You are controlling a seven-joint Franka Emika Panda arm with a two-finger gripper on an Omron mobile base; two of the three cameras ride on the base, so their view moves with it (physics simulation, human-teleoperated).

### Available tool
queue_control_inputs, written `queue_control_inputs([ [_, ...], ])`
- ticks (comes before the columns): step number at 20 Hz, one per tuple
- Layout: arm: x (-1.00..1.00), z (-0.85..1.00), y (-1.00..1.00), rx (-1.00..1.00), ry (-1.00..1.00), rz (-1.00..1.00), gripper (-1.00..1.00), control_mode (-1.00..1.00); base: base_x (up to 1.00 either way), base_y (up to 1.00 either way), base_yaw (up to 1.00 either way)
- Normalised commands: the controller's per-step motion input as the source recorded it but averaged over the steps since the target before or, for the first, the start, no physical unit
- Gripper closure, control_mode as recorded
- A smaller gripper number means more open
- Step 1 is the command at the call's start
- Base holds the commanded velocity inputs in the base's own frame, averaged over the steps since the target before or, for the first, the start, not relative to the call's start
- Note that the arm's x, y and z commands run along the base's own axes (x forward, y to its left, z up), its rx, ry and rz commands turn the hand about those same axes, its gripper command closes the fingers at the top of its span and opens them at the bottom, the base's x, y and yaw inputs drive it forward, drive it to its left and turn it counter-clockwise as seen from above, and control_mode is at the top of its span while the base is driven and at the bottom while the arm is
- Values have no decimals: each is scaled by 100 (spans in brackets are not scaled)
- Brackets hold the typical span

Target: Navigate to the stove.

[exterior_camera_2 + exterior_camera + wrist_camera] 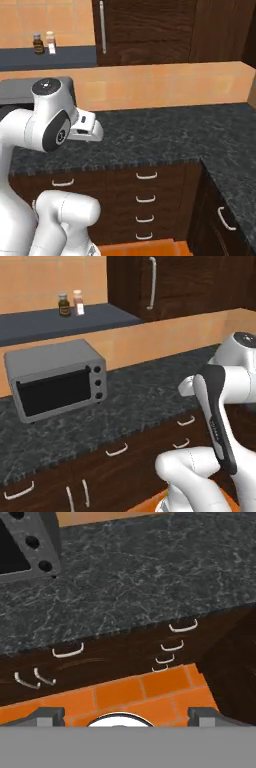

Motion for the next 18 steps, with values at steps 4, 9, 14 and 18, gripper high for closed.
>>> queue_control_inputs([
  [4,0,0,0,0,0,0,-100,100,0,0,-100],
  [9,0,0,0,0,0,0,-100,100,0,0,-100],
  [14,0,0,0,0,0,0,-100,100,0,-5,-98],
  [18,0,0,0,0,0,0,-100,100,0,-99,-71],
])
